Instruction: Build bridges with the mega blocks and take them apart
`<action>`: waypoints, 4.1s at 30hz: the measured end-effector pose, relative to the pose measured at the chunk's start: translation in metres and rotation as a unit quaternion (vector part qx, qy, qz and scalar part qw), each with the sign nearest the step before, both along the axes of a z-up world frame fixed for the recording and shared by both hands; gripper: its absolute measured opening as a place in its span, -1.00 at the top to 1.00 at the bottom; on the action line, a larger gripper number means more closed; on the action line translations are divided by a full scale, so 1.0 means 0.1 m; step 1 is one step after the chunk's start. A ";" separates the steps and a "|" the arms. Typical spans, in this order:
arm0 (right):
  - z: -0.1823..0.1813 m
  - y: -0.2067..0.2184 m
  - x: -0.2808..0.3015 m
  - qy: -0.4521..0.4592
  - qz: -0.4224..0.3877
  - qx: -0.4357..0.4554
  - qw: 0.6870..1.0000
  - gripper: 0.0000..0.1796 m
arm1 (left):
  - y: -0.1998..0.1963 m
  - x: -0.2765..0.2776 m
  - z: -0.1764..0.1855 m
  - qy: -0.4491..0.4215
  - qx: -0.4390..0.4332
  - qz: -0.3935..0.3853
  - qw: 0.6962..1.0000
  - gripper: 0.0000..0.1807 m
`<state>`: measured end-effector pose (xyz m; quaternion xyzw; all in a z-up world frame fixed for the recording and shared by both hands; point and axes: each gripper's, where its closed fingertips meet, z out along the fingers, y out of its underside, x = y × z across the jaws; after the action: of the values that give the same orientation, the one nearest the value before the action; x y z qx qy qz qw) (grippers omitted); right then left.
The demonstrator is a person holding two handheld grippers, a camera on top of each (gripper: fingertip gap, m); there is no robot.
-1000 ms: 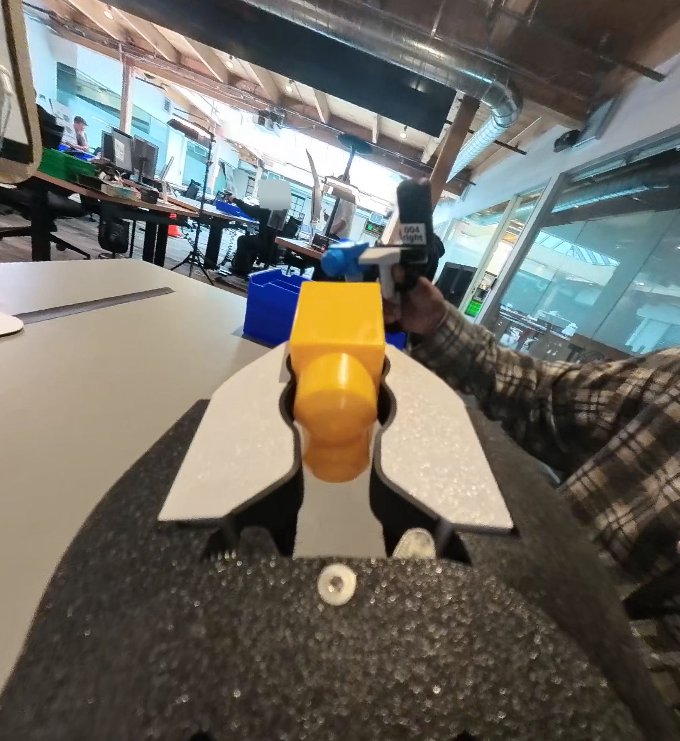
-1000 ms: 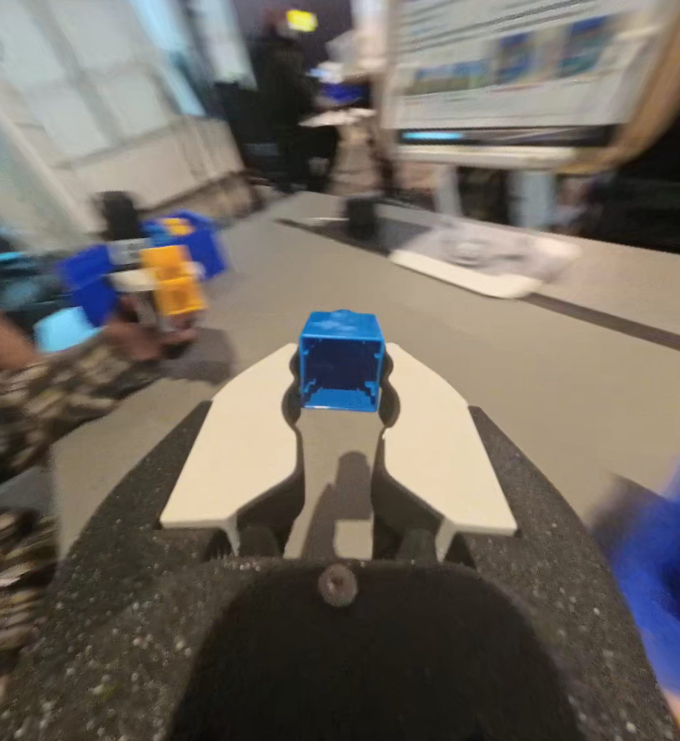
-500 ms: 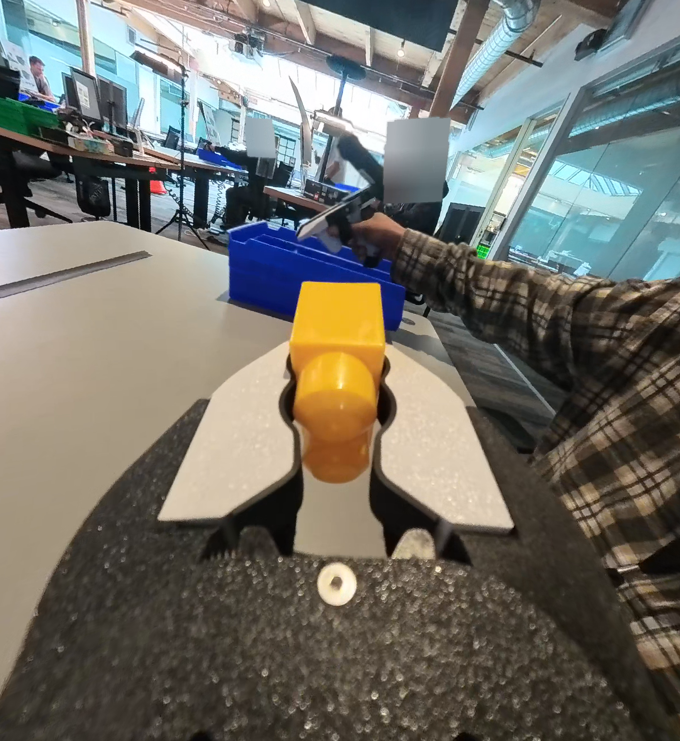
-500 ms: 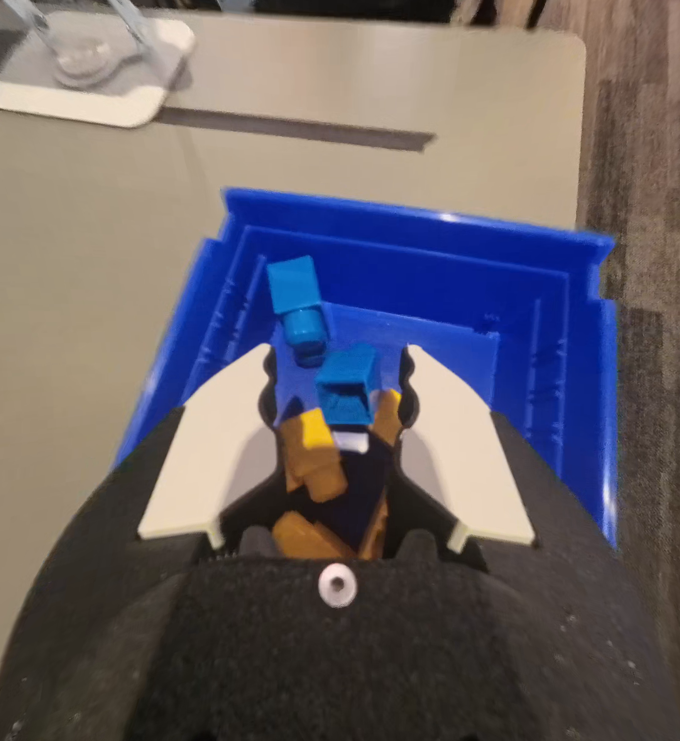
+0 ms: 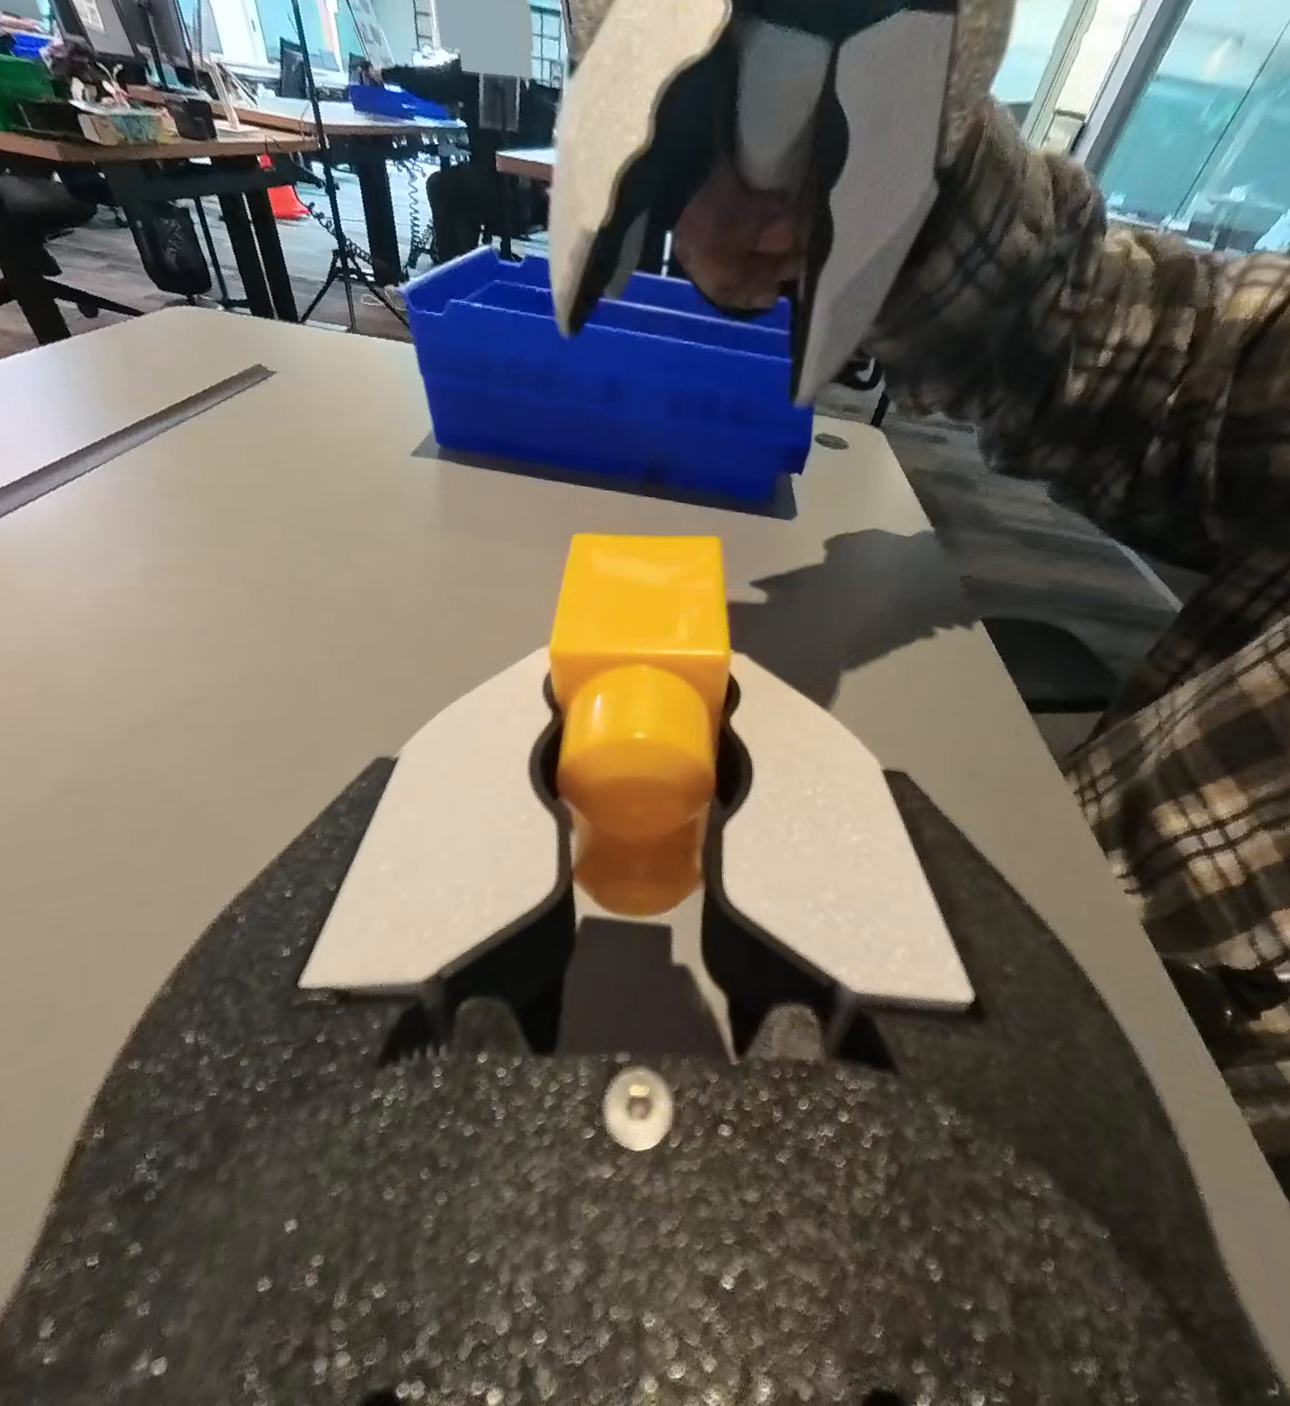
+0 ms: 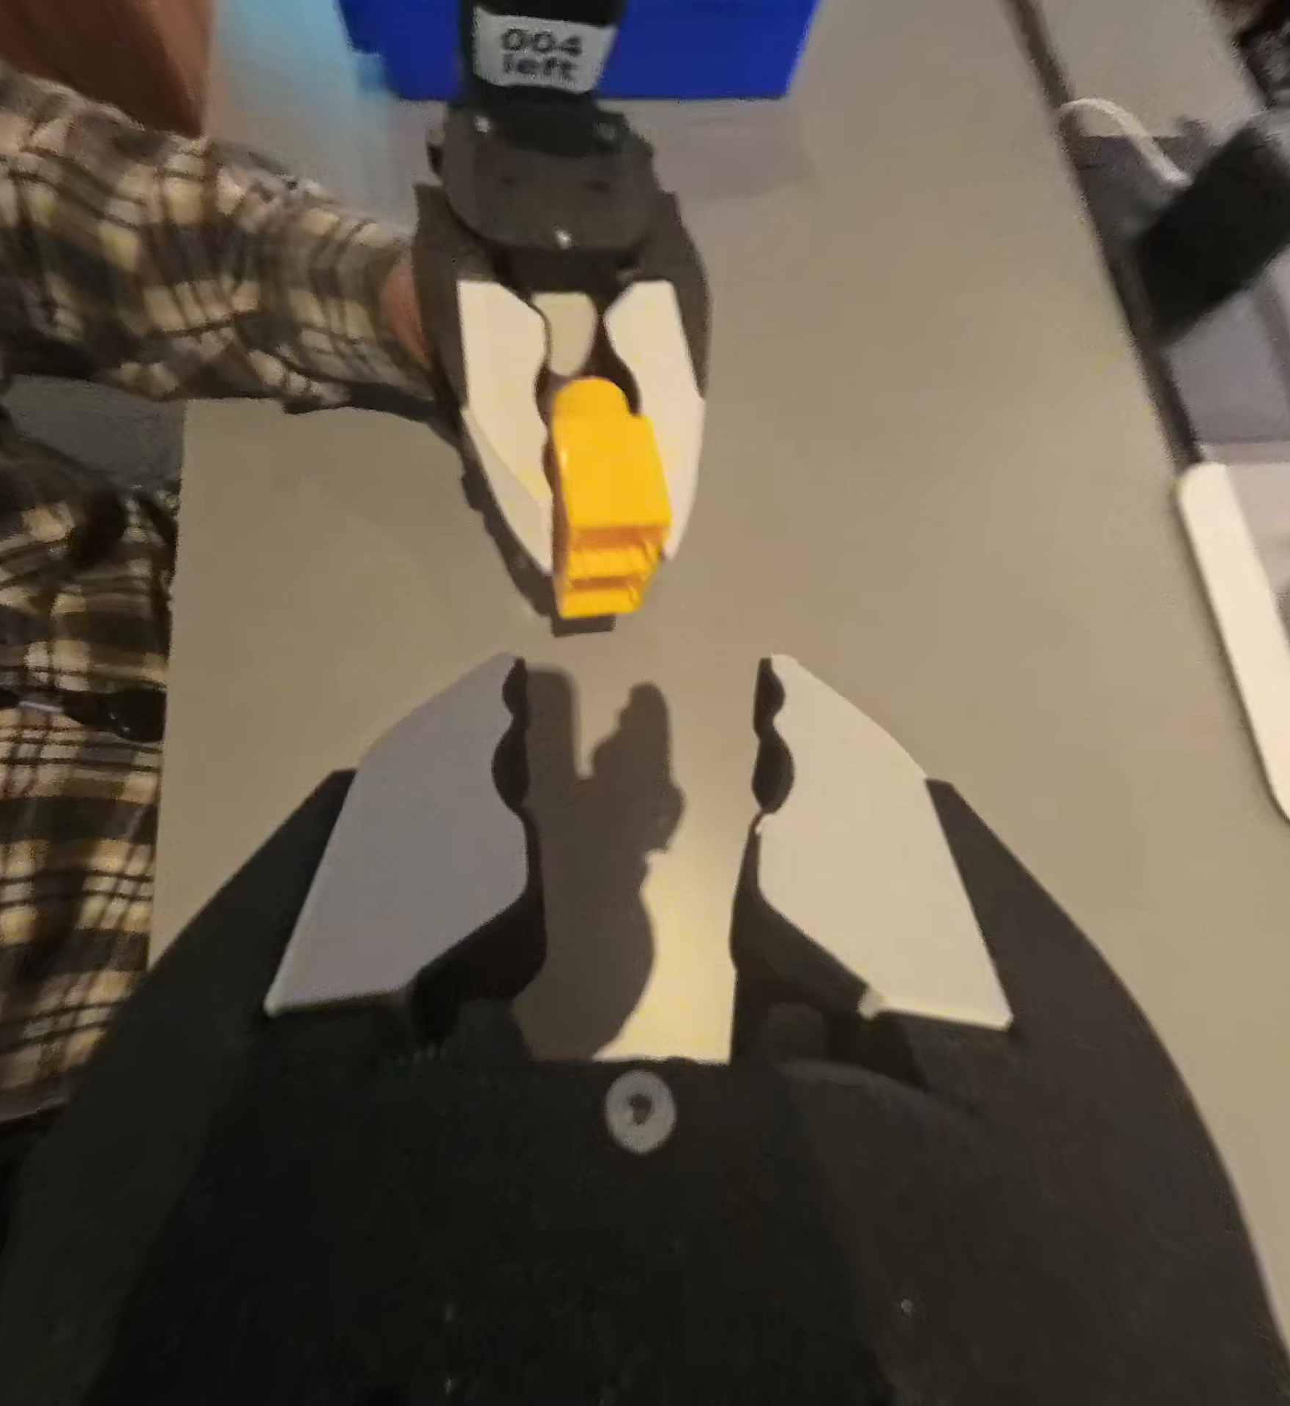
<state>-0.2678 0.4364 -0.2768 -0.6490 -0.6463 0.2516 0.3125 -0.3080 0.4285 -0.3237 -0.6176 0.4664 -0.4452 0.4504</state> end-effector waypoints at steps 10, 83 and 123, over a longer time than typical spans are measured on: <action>-0.18 -0.12 -0.49 -0.019 0.054 -0.051 0.997 0.42 | -0.09 0.05 0.05 -0.002 0.009 -0.016 1.000 0.60; -0.45 0.10 0.30 0.305 -0.130 -0.007 0.943 0.17 | 0.01 -1.92 1.31 0.060 0.081 0.180 0.978 0.21; -0.54 -0.07 0.14 0.301 -0.073 -0.049 0.950 0.19 | 0.19 -4.47 -0.35 0.664 -0.052 0.131 0.735 0.47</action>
<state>-0.2540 0.4292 -0.3303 -0.6029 -0.4602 0.4433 0.4777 -0.7554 0.4476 -0.3588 -0.8337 0.5373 0.1179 0.0479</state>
